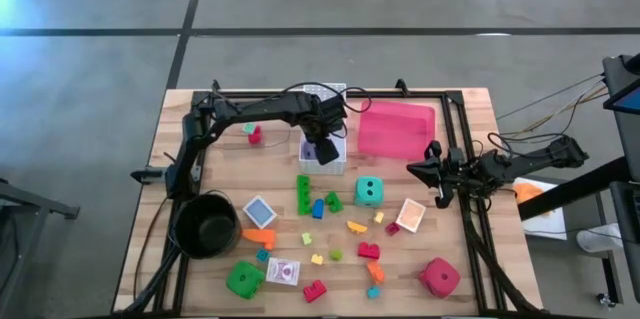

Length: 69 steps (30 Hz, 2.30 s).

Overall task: Pick & Place Toys
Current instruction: Put the purple dice into the white bin, then put the green game piece into the transparent bin

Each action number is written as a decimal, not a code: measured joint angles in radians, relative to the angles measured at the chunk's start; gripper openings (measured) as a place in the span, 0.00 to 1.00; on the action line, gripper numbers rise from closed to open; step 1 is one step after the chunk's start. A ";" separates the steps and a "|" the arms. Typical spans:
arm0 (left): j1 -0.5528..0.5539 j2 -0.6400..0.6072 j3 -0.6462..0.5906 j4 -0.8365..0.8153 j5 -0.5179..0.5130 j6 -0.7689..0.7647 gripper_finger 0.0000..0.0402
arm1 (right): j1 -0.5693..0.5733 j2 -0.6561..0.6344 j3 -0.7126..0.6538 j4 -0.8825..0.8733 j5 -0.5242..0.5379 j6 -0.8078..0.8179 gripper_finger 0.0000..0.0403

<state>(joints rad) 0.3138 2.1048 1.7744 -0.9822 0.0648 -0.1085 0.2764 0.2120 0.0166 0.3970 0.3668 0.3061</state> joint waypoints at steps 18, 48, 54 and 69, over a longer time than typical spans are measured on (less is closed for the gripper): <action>-0.003 -0.005 0.045 0.016 -0.012 0.004 0.79 | 0.000 0.000 0.000 0.000 0.000 0.000 0.05; -0.003 -0.010 0.115 -0.156 0.062 -0.060 0.26 | 0.000 0.000 0.000 0.000 0.000 0.000 0.05; -0.003 -0.010 0.157 -0.204 0.132 -0.086 0.20 | 0.000 0.000 0.000 0.000 0.000 0.000 0.05; -0.027 -0.010 0.341 -0.306 0.110 -0.090 0.19 | 0.000 0.000 0.000 0.000 0.000 0.000 0.05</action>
<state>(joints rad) 0.2866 2.0949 2.1155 -1.2877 0.1753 -0.1983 0.2767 0.2119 0.0166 0.3973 0.3668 0.3061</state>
